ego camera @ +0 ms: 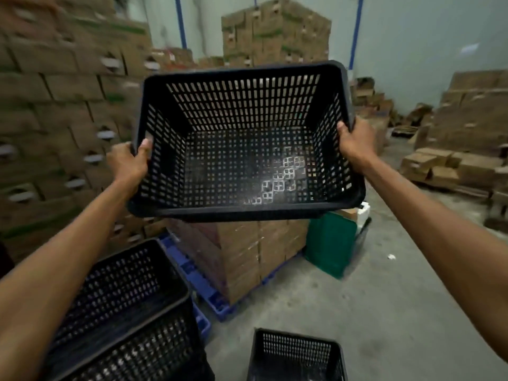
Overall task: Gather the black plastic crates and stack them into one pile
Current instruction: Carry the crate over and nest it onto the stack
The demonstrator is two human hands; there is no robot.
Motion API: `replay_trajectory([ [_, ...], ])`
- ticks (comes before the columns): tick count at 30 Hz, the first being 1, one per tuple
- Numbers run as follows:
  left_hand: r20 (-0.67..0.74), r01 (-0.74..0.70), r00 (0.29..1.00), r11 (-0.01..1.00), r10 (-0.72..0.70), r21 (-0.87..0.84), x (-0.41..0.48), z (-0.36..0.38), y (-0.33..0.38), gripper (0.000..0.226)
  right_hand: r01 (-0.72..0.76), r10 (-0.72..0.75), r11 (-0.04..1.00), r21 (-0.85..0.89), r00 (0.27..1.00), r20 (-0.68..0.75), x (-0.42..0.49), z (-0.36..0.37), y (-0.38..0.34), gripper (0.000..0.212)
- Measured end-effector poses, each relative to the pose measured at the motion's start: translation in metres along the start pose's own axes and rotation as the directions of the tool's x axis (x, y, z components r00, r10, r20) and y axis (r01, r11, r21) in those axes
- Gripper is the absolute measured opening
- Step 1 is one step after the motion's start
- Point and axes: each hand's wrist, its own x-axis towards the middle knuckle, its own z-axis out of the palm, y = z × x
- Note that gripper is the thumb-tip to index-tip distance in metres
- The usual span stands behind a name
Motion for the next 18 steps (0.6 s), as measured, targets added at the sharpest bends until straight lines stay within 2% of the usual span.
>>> replay_trajectory([
  [4, -0.13, -0.019, 0.991, 0.987, 0.041, 0.161, 0.017, -0.123, -0.015, 0.061, 0.06, -0.072, 0.987, 0.149, 0.994, 0.077, -0.026, 0.032, -0.087, 0.036],
  [9, -0.235, 0.04, 0.971, 0.95, 0.035, 0.309, 0.006, -0.248, -0.052, 0.055, 0.129, -0.19, 0.954, 0.269, 0.957, 0.217, -0.077, 0.085, -0.168, 0.038],
  [14, -0.355, 0.172, 0.935, 0.9, -0.021, 0.4, -0.028, -0.36, -0.104, 0.051, 0.219, -0.329, 0.926, 0.307, 0.867, 0.374, -0.132, 0.142, -0.239, 0.042],
  [18, -0.366, 0.296, 0.921, 0.85, -0.133, 0.436, -0.046, -0.4, -0.141, 0.055, 0.203, -0.326, 0.937, 0.283, 0.795, 0.511, -0.159, 0.173, -0.268, 0.043],
])
